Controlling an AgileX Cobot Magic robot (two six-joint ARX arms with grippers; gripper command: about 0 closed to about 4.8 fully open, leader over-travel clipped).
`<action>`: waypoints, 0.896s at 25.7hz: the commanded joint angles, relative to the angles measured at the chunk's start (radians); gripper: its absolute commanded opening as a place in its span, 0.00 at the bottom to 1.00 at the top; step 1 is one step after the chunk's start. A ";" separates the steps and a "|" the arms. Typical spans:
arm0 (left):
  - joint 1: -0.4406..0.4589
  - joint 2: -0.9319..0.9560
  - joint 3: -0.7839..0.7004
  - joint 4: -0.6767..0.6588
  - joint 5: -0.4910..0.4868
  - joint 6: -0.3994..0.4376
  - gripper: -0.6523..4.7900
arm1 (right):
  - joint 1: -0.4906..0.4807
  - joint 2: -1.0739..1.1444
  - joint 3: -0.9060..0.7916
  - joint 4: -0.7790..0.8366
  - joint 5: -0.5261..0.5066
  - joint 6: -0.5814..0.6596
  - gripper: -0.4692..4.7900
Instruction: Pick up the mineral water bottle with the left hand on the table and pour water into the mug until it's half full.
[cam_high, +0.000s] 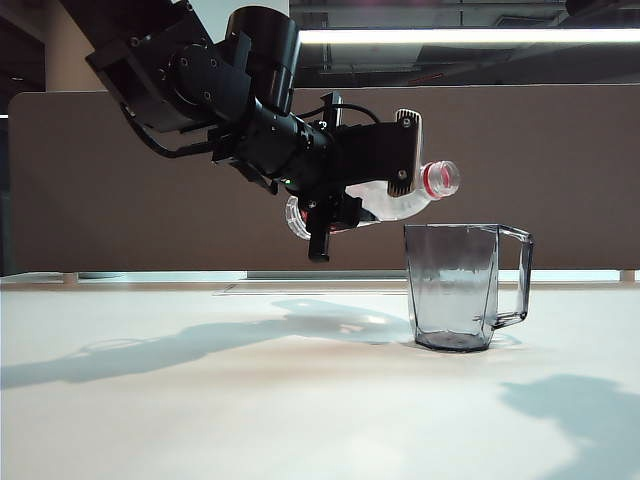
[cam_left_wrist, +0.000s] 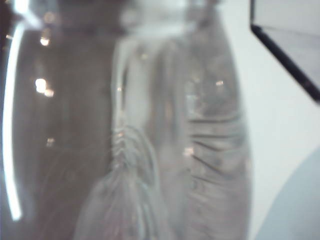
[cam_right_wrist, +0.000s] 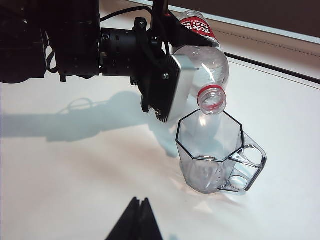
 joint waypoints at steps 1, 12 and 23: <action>-0.002 -0.013 0.010 0.066 0.003 0.016 0.44 | 0.000 -0.002 0.005 0.014 -0.002 -0.003 0.07; -0.001 -0.002 0.010 0.073 0.003 0.050 0.44 | 0.000 -0.003 0.005 0.015 -0.002 -0.003 0.07; 0.018 -0.002 0.011 0.074 0.003 0.068 0.44 | 0.000 -0.002 0.005 0.014 -0.002 -0.003 0.07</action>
